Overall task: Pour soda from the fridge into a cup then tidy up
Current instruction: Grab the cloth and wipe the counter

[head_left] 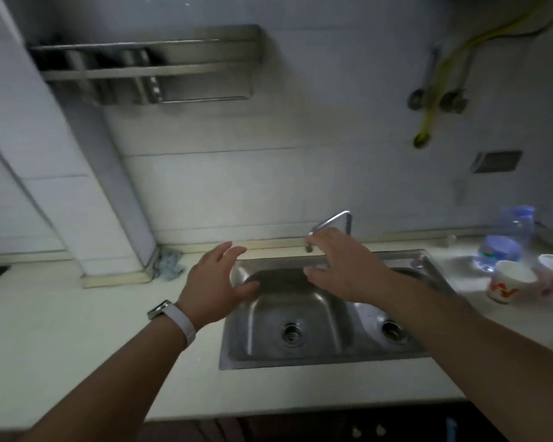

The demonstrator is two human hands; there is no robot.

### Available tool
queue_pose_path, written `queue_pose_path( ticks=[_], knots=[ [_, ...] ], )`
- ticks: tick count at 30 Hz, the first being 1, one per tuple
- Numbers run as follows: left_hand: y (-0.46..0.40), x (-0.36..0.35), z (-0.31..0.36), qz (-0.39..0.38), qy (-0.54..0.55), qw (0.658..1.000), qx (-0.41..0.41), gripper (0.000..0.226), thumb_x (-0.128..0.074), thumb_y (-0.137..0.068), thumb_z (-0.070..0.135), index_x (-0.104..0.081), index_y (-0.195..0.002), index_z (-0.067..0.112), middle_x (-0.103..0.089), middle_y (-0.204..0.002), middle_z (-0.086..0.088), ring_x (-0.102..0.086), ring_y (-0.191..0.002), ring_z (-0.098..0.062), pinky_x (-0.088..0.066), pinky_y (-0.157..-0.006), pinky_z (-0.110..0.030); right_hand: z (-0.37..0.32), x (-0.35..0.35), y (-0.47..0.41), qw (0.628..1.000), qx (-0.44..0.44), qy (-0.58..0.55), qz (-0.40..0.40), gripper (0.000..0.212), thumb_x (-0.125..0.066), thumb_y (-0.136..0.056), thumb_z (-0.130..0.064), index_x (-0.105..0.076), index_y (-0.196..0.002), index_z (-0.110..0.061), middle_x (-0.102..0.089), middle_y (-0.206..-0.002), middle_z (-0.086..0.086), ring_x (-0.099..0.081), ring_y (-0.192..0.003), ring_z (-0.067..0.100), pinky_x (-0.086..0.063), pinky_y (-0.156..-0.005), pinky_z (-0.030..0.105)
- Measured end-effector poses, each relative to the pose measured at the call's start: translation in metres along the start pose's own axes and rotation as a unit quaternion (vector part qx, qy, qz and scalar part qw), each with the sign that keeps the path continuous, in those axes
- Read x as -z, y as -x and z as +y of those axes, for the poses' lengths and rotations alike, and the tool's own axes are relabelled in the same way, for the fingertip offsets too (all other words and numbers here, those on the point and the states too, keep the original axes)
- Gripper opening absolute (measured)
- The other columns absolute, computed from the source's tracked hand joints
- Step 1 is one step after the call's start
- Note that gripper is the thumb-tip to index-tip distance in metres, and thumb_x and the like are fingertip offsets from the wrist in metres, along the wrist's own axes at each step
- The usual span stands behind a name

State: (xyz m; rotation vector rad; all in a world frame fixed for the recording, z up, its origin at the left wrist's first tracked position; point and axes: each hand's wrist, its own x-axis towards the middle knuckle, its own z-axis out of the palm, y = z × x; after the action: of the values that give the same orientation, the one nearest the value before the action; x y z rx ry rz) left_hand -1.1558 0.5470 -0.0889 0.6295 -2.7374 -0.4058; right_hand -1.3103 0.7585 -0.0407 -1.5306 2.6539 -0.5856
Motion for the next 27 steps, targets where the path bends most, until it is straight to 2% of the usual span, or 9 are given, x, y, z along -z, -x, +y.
queue_pose_path(
  ticks=[2,4,10,13,16,20,24,27],
  knots=[
    [0.024,0.022,-0.047,0.009,-0.005,1.0,0.026,0.086,-0.053,-0.069,0.073,-0.046,-0.141,0.027,-0.04,-0.152,-0.003,-0.039,-0.139,-0.024,-0.036,-0.112,-0.045,-0.051,-0.023,-0.021,1.0,0.029,-0.001,-0.011,0.062,-0.051,-0.086,-0.052,-0.038,-0.141,-0.027,-0.035,-0.147,-0.003,-0.036,-0.134,0.02,-0.034,-0.109,0.043],
    [0.05,0.044,-0.093,0.021,-0.012,0.998,0.05,0.089,-0.046,-0.065,0.075,-0.049,-0.139,0.027,-0.043,-0.15,-0.002,-0.041,-0.137,-0.024,-0.039,-0.108,-0.042,-0.101,-0.048,-0.039,0.998,0.052,-0.018,-0.024,0.06,-0.054,-0.087,-0.048,-0.038,-0.142,-0.027,-0.034,-0.147,-0.004,-0.036,-0.134,0.019,-0.033,-0.109,0.041],
    [0.11,0.098,-0.218,0.031,-0.031,0.993,0.112,0.093,-0.039,-0.061,0.076,-0.047,-0.141,0.028,-0.039,-0.153,-0.001,-0.037,-0.139,-0.023,-0.038,-0.109,-0.044,-0.222,-0.12,-0.078,0.993,0.088,-0.037,-0.076,0.064,-0.049,-0.089,-0.054,-0.034,-0.145,-0.029,-0.03,-0.149,-0.008,-0.033,-0.134,0.016,-0.034,-0.109,0.042],
    [0.133,0.112,-0.264,0.023,-0.026,0.991,0.129,0.09,-0.044,-0.064,0.075,-0.045,-0.142,0.029,-0.037,-0.154,-0.001,-0.035,-0.14,-0.022,-0.036,-0.11,-0.044,-0.264,-0.149,-0.092,0.99,0.095,-0.038,-0.093,0.065,-0.048,-0.089,-0.056,-0.032,-0.146,-0.029,-0.028,-0.15,-0.009,-0.033,-0.134,0.015,-0.033,-0.108,0.037],
    [0.151,0.124,-0.297,0.026,-0.012,0.989,0.147,0.083,-0.053,-0.07,0.067,-0.043,-0.143,0.029,-0.035,-0.155,0.0,-0.032,-0.141,-0.021,-0.034,-0.112,-0.044,-0.298,-0.169,-0.102,0.987,0.1,-0.045,-0.116,0.065,-0.049,-0.091,-0.054,-0.03,-0.147,-0.029,-0.025,-0.153,-0.007,-0.029,-0.137,0.015,-0.031,-0.11,0.035],
    [0.165,0.136,-0.329,0.029,0.001,0.985,0.168,0.085,-0.05,-0.068,0.07,-0.041,-0.144,0.031,-0.033,-0.156,0.002,-0.03,-0.142,-0.019,-0.033,-0.112,-0.043,-0.328,-0.186,-0.115,0.985,0.105,-0.039,-0.13,0.066,-0.049,-0.091,-0.055,-0.029,-0.148,-0.029,-0.022,-0.156,-0.006,-0.023,-0.141,0.015,-0.027,-0.113,0.036],
    [0.167,0.136,-0.353,0.038,0.016,0.982,0.184,0.076,-0.065,-0.078,0.061,-0.04,-0.144,0.032,-0.031,-0.156,0.002,-0.029,-0.143,-0.019,-0.031,-0.114,-0.043,-0.341,-0.199,-0.127,0.983,0.109,-0.04,-0.142,0.064,-0.049,-0.092,-0.053,-0.03,-0.147,-0.03,-0.022,-0.155,-0.008,-0.026,-0.139,0.015,-0.028,-0.11,0.032],
    [0.163,0.127,-0.36,0.037,0.027,0.98,0.195,0.073,-0.067,-0.081,0.056,-0.04,-0.144,0.032,-0.03,-0.157,0.002,-0.028,-0.143,-0.018,-0.03,-0.114,-0.042,-0.341,-0.209,-0.136,0.981,0.109,-0.039,-0.156,0.063,-0.05,-0.092,-0.052,-0.029,-0.148,-0.03,-0.019,-0.157,-0.007,-0.022,-0.142,0.015,-0.024,-0.111,0.031]
  ],
)
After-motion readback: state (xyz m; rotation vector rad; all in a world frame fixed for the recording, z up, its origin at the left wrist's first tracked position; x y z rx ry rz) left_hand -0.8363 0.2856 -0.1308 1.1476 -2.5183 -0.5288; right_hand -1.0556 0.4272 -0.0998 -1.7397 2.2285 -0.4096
